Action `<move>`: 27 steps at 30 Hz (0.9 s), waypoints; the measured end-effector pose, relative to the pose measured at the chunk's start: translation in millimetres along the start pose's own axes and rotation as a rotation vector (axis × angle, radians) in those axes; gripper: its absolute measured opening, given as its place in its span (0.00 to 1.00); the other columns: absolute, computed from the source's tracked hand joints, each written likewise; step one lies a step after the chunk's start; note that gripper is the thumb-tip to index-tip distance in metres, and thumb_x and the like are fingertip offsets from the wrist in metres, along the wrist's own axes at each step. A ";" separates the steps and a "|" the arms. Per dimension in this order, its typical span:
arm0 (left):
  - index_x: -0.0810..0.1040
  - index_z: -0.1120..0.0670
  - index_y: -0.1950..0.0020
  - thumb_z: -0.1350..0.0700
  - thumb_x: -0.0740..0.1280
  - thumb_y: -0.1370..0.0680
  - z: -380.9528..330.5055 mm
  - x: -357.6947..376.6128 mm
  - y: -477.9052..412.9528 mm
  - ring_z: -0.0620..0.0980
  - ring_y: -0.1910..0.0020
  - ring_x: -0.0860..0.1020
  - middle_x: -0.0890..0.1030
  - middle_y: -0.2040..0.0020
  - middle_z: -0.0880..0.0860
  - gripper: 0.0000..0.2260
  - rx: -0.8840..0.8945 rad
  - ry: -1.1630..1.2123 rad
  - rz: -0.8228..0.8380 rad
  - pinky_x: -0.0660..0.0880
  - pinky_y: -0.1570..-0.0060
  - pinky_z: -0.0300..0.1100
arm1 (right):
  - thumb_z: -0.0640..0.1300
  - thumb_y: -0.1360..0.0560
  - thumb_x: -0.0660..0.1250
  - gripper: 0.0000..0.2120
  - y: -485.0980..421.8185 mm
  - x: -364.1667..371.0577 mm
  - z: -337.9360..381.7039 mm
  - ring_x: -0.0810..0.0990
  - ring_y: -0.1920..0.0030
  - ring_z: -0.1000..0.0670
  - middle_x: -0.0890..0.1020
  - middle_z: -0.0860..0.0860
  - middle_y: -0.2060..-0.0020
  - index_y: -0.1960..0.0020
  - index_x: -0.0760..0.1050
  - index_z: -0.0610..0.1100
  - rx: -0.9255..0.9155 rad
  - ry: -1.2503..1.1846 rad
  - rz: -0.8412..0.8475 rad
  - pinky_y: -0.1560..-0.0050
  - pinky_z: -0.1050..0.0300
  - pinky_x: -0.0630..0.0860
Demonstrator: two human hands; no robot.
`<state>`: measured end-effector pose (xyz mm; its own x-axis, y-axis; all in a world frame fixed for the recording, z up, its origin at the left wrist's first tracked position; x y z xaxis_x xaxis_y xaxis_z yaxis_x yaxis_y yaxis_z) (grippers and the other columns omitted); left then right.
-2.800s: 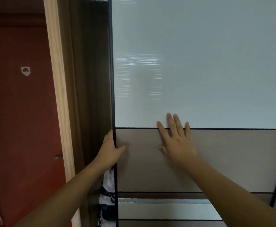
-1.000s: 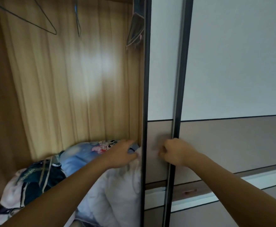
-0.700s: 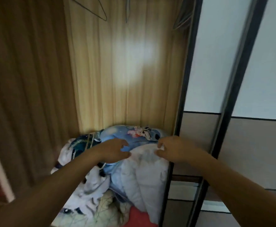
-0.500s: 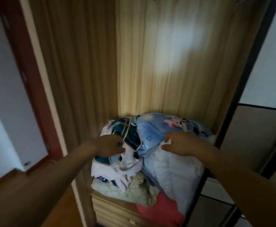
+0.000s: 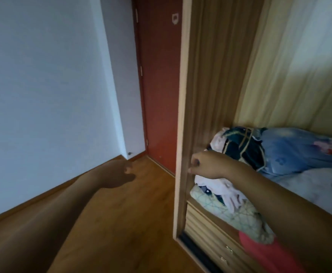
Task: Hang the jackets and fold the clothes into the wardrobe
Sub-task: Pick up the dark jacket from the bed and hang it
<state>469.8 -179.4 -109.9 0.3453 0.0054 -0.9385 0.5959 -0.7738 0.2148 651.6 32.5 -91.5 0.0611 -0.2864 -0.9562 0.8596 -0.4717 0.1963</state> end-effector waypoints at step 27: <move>0.70 0.53 0.25 0.42 0.67 0.20 472.7 17.7 288.6 0.52 0.35 0.76 0.77 0.31 0.53 0.27 -1.030 0.268 -0.152 0.74 0.35 0.48 | 0.63 0.21 0.62 0.23 -166.2 188.0 603.2 0.78 0.40 0.47 0.79 0.49 0.35 0.30 0.73 0.53 -0.977 0.307 0.288 0.41 0.48 0.77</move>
<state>305.1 -702.0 -192.3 0.2888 0.2920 -0.9118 0.9271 0.1524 0.3424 214.2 -446.0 -172.7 0.3356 0.0068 -0.9420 0.8181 0.4936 0.2951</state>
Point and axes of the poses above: each hand's wrist, its own y-axis away from the middle knuckle, its own x-axis out of the palm, z = x × y, the point moved 8 cm from there along -y, towards the middle knuckle
